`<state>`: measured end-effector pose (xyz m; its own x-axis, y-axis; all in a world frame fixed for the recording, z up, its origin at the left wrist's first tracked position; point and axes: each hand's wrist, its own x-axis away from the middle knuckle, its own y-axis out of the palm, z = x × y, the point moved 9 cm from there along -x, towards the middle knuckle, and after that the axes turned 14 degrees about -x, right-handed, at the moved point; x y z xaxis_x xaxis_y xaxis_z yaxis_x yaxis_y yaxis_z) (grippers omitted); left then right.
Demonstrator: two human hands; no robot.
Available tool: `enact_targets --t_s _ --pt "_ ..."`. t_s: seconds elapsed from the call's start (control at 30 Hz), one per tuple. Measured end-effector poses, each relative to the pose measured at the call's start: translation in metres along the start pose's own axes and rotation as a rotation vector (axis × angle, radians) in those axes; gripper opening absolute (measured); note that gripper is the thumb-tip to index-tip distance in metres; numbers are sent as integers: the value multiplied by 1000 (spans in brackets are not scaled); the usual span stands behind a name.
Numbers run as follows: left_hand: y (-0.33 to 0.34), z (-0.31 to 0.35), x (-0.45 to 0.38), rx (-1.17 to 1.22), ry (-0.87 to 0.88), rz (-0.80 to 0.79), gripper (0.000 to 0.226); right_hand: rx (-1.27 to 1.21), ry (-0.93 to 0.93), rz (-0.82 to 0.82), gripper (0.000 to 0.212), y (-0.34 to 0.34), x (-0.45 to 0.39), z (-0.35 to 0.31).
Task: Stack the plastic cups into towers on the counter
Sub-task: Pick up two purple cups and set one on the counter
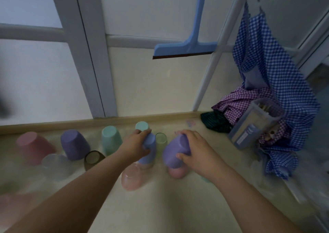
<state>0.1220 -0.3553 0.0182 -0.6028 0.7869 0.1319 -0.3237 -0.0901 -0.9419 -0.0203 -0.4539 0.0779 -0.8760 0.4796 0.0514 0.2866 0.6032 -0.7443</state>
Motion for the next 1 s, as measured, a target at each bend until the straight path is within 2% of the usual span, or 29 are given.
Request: enact_targets --t_s 0.2,0.43,0.57,0.73,1.0 --pt "-5 -6 7 38 -6 -29 83 -13 -44 -5 70 1 -5 -13" --pt "-55 -37 40 -59 -70 111 49 -48 -243 61 69 -9 -28 -78" --pt "-67 -48 57 -67 -88 148 43 -13 -268 -45 68 21 -46 -91" --pt "-64 -64 72 -66 -126 160 43 62 -206 -167 70 66 -61 -75" --pt "-48 -70 83 -23 -182 140 41 71 -204 -198 75 75 -67 -65"
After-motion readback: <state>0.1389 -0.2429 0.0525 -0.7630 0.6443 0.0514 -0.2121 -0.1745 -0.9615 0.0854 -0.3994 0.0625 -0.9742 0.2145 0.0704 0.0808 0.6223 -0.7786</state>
